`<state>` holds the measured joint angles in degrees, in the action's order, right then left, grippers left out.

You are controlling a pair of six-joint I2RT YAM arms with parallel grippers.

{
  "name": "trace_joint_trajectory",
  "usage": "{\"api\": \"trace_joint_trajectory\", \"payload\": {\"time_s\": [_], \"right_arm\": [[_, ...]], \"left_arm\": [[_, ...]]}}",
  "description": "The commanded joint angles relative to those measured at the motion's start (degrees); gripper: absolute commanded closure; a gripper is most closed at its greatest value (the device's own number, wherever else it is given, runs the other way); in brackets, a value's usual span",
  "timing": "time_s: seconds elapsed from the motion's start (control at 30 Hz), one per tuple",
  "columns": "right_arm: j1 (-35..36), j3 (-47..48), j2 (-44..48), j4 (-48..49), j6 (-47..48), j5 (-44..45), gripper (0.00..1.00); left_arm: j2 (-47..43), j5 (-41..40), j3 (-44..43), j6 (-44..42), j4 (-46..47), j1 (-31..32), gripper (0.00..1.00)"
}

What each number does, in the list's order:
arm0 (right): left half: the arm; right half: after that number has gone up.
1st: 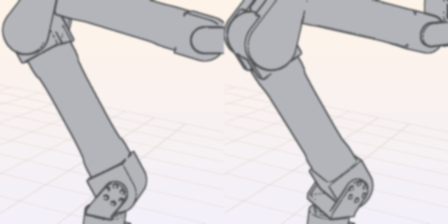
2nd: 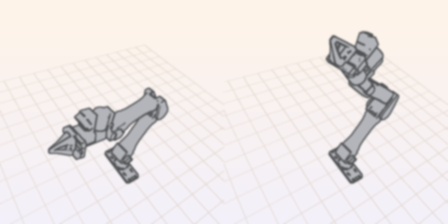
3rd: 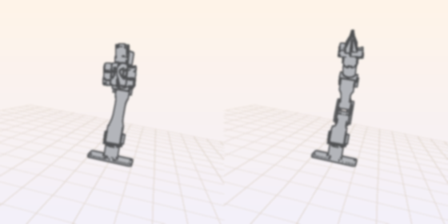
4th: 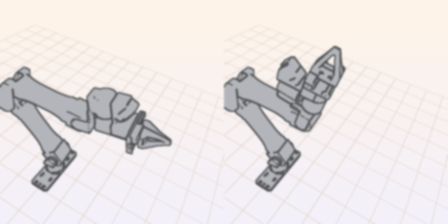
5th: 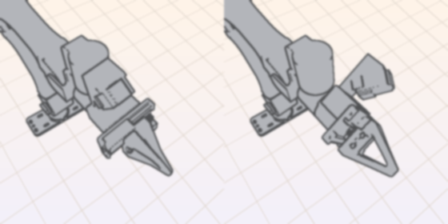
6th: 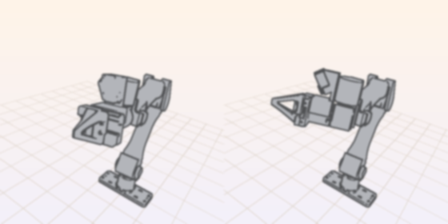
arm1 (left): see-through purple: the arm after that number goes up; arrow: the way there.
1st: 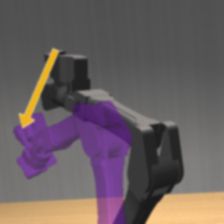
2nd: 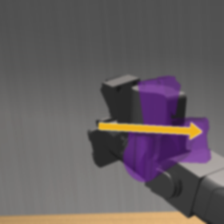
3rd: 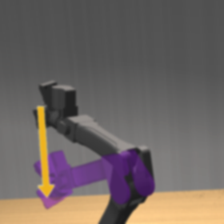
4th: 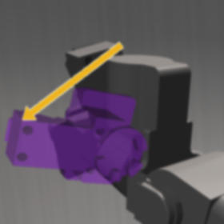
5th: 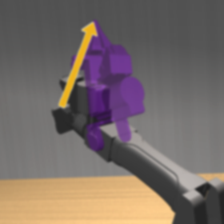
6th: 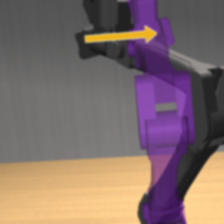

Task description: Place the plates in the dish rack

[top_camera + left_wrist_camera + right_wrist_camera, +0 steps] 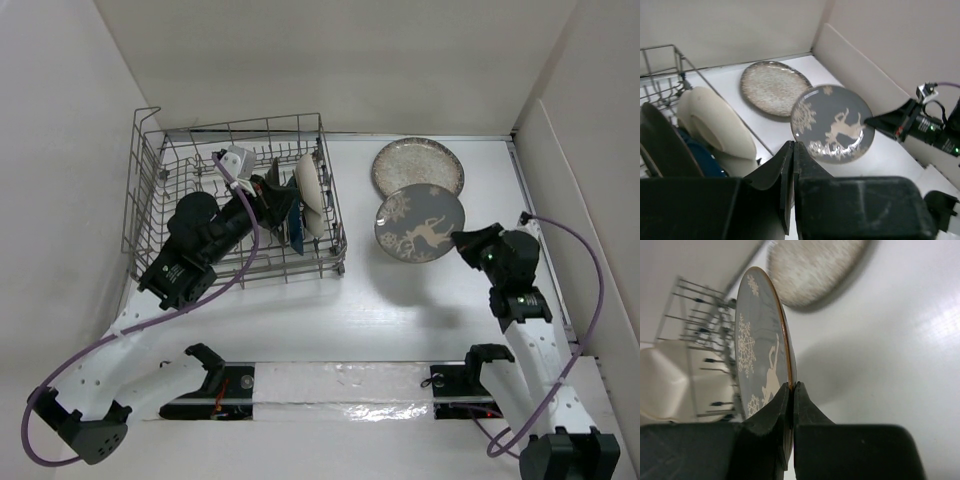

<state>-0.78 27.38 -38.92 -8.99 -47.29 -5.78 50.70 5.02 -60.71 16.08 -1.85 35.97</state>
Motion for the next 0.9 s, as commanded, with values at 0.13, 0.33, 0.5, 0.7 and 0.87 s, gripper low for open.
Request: {"api": "trace_joint_trajectory", "payload": {"time_s": [0.13,0.33,0.5,0.7,0.87], "right_arm": [[-0.3,16.1,2.6,12.8,-1.5,-4.3,1.0],[-0.3,18.7,-6.0,26.9,-9.6,-16.8,1.0],[3.7,20.5,-13.3,38.1,-15.2,-22.1,1.0],[13.5,23.5,-21.3,45.5,-17.1,-22.3,1.0],[18.1,24.1,-24.7,48.4,-17.7,-21.8,1.0]], "left_arm": [[-2.1,12.5,1.0,1.3,6.9,-1.1,1.0],[-0.2,15.0,0.8,2.0,6.9,-1.6,0.34],[1.5,15.0,0.7,2.8,6.9,-1.6,0.33],[4.9,13.4,-0.4,3.3,4.1,-1.6,0.29],[7.8,5.3,-2.4,2.0,-1.2,-1.6,0.29]]}}
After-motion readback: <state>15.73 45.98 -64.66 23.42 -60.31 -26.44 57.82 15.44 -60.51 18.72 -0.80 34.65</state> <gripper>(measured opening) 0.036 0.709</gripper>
